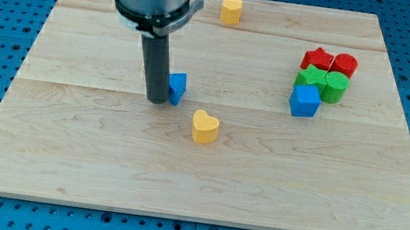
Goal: Push blue triangle into yellow hexagon
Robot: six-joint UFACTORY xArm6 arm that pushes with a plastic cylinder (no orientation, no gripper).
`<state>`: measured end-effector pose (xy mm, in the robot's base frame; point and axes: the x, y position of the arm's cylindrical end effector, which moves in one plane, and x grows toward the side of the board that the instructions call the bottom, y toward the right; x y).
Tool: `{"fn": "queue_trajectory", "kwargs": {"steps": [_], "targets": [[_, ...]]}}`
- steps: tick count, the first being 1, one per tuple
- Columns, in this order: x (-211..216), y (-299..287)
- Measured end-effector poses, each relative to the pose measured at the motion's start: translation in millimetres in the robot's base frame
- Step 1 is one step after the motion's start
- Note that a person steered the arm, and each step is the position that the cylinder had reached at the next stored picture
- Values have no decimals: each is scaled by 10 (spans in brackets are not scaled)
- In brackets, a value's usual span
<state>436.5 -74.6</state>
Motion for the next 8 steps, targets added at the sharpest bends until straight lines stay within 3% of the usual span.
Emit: {"fn": "queue_trajectory", "kwargs": {"steps": [3, 5, 7, 8], "targets": [[-215, 758], [-14, 839], [-468, 568], [-467, 586]]}}
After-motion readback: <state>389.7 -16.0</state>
